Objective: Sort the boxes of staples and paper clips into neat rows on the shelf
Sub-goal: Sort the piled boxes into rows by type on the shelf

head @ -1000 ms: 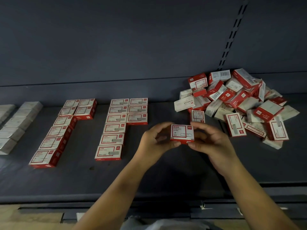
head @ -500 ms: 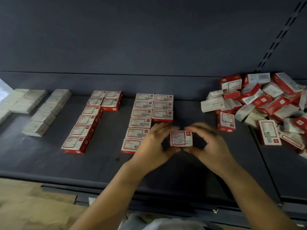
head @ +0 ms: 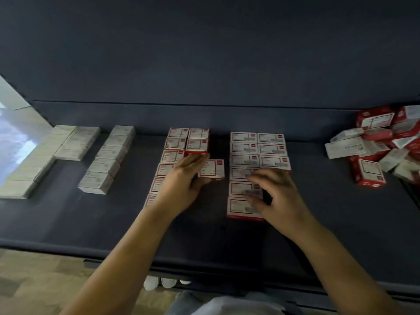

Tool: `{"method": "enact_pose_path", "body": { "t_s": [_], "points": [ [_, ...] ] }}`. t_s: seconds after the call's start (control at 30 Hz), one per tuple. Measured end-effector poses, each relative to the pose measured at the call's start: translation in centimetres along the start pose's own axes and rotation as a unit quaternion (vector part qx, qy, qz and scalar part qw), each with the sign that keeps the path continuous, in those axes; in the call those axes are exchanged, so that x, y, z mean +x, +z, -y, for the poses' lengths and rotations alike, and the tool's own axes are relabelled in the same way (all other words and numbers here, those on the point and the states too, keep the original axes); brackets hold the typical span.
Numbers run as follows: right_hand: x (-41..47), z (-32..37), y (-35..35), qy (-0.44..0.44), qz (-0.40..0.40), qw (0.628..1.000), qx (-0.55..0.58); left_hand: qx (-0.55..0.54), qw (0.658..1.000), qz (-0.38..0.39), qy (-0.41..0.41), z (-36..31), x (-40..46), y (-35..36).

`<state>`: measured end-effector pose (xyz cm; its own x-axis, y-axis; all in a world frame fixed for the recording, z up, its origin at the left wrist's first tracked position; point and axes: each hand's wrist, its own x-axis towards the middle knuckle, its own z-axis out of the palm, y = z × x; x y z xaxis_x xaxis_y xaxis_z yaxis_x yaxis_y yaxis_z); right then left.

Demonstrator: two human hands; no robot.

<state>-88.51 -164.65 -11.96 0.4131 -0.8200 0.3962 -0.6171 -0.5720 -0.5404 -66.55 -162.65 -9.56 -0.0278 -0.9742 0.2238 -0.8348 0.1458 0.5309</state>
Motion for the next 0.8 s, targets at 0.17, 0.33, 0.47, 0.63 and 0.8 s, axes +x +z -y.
{"method": "enact_pose_path", "body": {
  "t_s": [0.17, 0.33, 0.47, 0.63, 0.8],
  "points": [
    [0.8, 1.4, 1.7, 0.016, 0.001, 1.0, -0.003, 0.15, 0.986, 0.071, 0.006, 2.7, 0.9, -1.1],
    [1.8, 2.3, 2.8, 0.01, -0.019, 1.0, -0.007, 0.281, 0.952, 0.118, 0.005, 3.6, 1.9, -1.0],
    [1.9, 2.7, 3.3, 0.014, -0.04, 0.999, -0.015, 0.295, 0.947, 0.127, 0.004, 3.6, 2.6, -0.9],
    [1.6, 2.9, 3.6, 0.043, -0.035, 0.998, -0.022, 0.263, 0.956, 0.132, -0.002, 3.7, 3.5, -0.6],
    [0.9, 2.8, 3.4, 0.048, -0.063, 0.996, -0.035, 0.207, 0.967, 0.144, -0.042, 2.8, 3.6, -0.5]
  ]
}}
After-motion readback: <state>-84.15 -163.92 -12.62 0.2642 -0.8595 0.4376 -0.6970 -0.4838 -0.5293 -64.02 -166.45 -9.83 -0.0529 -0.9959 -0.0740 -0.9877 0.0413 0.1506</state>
